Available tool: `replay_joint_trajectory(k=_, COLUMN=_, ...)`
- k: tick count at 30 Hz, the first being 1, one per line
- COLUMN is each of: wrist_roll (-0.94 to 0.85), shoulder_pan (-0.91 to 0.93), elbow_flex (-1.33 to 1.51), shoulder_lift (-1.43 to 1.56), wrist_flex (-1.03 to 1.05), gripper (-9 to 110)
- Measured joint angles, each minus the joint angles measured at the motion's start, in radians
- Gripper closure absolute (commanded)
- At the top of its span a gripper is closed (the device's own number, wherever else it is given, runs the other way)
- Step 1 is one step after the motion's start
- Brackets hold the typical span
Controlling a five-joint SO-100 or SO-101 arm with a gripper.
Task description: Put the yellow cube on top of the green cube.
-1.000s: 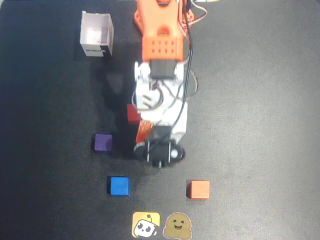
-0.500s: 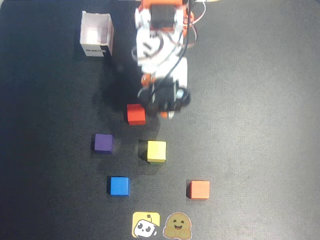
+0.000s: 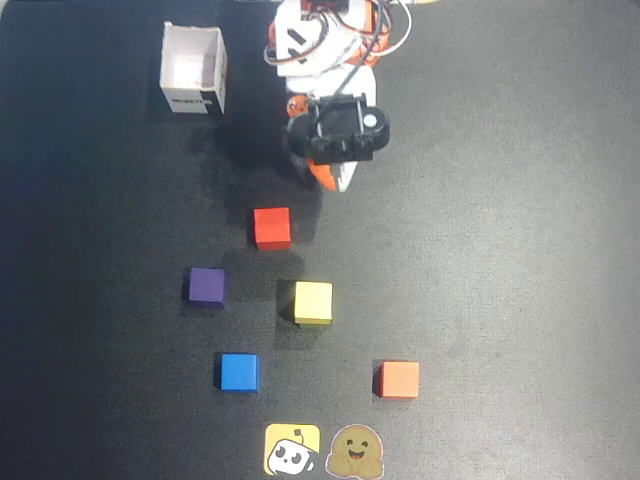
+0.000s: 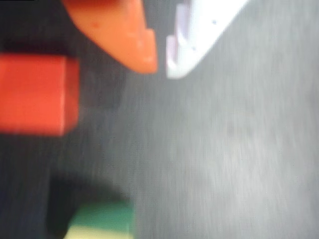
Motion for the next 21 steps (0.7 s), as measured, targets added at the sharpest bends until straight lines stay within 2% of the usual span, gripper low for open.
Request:
replay_joint_trajectory(k=7, wrist_roll=-0.034, shoulder_pan=0.002, elbow_flex=0.0, shoulder_lift=0.0, wrist_flex=0.121, gripper=101)
replay_joint_trajectory(k=21, wrist_roll=-0.058, shoulder_pan=-0.002, elbow_flex=0.0, shoulder_lift=0.0, wrist_flex=0.126, gripper=101)
